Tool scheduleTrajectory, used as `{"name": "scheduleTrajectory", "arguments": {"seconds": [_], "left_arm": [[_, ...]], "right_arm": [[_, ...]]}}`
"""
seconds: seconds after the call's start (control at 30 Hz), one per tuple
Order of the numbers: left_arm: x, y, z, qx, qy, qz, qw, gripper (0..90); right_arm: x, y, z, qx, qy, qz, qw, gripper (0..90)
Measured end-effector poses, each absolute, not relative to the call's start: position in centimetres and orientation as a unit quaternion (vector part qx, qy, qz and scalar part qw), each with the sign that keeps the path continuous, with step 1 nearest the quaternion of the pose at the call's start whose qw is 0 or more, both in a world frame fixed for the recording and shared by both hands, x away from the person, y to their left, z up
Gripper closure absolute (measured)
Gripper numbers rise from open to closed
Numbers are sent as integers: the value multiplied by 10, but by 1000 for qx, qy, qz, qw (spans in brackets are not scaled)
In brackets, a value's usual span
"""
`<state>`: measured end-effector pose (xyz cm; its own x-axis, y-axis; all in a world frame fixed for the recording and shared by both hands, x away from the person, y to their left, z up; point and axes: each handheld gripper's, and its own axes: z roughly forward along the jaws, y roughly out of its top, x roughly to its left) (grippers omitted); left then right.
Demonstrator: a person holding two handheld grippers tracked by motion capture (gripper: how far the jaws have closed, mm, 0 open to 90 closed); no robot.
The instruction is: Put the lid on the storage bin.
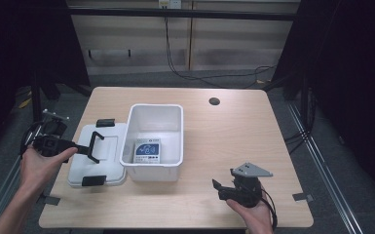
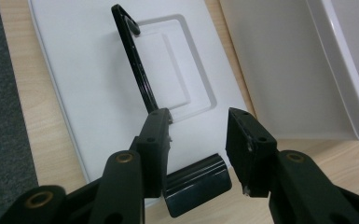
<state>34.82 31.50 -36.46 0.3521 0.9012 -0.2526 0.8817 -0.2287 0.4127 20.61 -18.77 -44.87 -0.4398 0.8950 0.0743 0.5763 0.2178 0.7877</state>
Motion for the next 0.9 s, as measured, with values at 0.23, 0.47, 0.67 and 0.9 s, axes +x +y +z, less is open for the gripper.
{"name": "scheduleTrajectory", "arguments": {"seconds": [0.23,0.47,0.67,0.9], "left_arm": [[364,310,-369,781,583,6,224,634],[379,308,-375,776,598,0,198,656],[391,308,-381,774,607,-2,181,665],[406,302,-392,769,622,-6,150,657]], "right_arm": [[206,-186,-450,488,757,386,199,258],[207,-185,-450,487,759,385,196,258],[206,-185,-451,486,761,383,193,257],[207,-184,-452,485,764,382,190,256]]}}
